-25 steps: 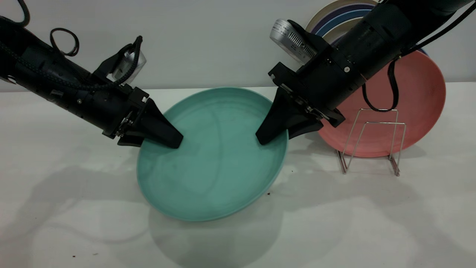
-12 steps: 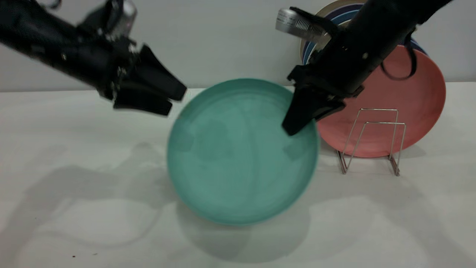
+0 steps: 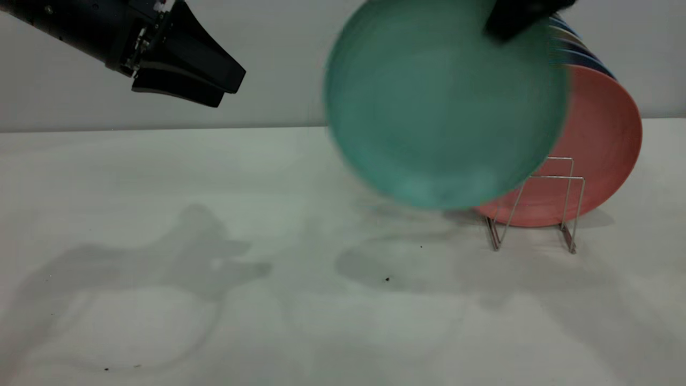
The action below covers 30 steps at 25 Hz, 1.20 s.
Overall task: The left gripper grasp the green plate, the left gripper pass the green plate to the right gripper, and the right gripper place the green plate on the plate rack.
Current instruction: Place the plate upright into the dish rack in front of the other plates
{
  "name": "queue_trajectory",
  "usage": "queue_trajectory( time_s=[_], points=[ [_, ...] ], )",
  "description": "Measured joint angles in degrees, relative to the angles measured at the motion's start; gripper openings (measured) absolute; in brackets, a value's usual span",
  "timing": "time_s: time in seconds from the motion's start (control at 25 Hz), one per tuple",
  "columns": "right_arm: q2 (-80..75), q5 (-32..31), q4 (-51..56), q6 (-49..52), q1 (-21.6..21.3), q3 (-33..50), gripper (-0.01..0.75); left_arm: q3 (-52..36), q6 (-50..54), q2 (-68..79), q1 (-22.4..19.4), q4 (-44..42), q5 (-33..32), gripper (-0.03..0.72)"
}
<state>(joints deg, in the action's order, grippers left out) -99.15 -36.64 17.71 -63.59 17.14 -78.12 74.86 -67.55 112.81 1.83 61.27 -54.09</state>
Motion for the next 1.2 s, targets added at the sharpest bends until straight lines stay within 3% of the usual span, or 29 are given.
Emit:
queue_trajectory(
  time_s=[0.16, 0.32, 0.56, 0.76, 1.2],
  points=[
    [4.8, 5.1, -10.5, -2.8, -0.6, 4.8, 0.052, 0.0, 0.0, 0.0, 0.0, -0.1, 0.1, 0.593],
    [5.1, 7.5, -11.5, -2.7, -1.8, 7.2, 0.052, 0.0, 0.0, 0.0, 0.0, -0.1, 0.3, 0.593],
    [4.9, 16.1, -11.7, -2.8, -6.0, 8.3, 0.052, 0.0, 0.1, 0.0, 0.0, -0.1, 0.7, 0.593],
    [3.7, 14.4, -10.8, -2.6, -7.9, 8.3, 0.052, 0.0, 0.3, 0.0, 0.0, -0.1, 1.0, 0.591],
    [-0.4, 14.8, -10.6, -2.6, -7.9, 8.3, 0.052, 0.0, 1.2, 0.0, 0.0, -0.1, 1.1, 0.591]
  ],
)
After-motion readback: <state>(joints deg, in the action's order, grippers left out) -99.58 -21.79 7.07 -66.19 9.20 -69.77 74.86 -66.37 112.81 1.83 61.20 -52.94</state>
